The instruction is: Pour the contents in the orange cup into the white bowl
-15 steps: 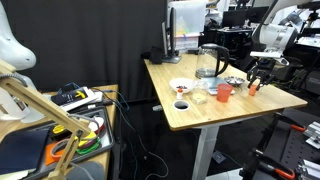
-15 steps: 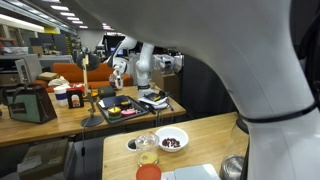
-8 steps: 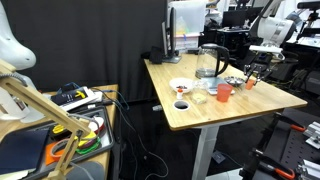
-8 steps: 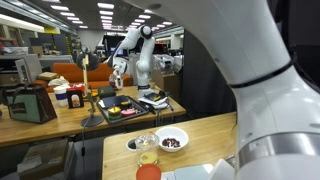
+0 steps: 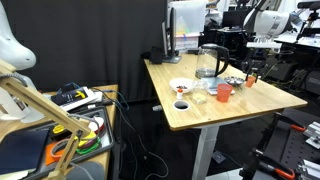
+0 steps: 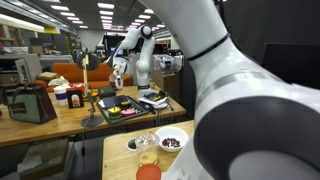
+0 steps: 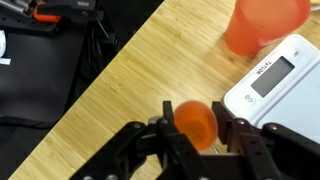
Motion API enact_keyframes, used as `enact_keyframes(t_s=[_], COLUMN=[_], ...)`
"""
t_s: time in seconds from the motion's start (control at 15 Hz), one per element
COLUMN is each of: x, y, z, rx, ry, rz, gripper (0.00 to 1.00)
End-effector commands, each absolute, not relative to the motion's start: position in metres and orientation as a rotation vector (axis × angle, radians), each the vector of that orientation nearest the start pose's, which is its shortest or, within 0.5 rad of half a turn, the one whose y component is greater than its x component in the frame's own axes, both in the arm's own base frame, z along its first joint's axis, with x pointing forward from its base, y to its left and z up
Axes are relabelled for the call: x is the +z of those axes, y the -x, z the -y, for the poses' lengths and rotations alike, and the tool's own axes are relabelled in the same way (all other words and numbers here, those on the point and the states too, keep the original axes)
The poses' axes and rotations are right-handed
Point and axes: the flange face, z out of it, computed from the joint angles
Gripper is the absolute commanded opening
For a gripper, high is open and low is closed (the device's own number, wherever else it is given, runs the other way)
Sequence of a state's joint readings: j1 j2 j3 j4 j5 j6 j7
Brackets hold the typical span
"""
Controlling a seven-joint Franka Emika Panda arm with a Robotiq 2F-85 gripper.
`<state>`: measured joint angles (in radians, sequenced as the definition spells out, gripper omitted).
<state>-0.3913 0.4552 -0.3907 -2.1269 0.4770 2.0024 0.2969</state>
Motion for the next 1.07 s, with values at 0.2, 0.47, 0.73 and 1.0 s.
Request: enact_keyframes(t_s=[0.2, 0.47, 0.73, 1.0], x=[0.211, 0.232, 0.251, 0.269], y=[-0.392, -0.412, -0.43, -0.447], z=[0.303, 0.266, 0.227, 0.186], rx=[0.42, 0.247, 0.128, 0.105], ry=[2.341, 2.429, 2.414, 2.399], rz=[-1.859, -1.938, -2.032, -2.061], gripper=[0.17, 0.17, 0.17, 0.17])
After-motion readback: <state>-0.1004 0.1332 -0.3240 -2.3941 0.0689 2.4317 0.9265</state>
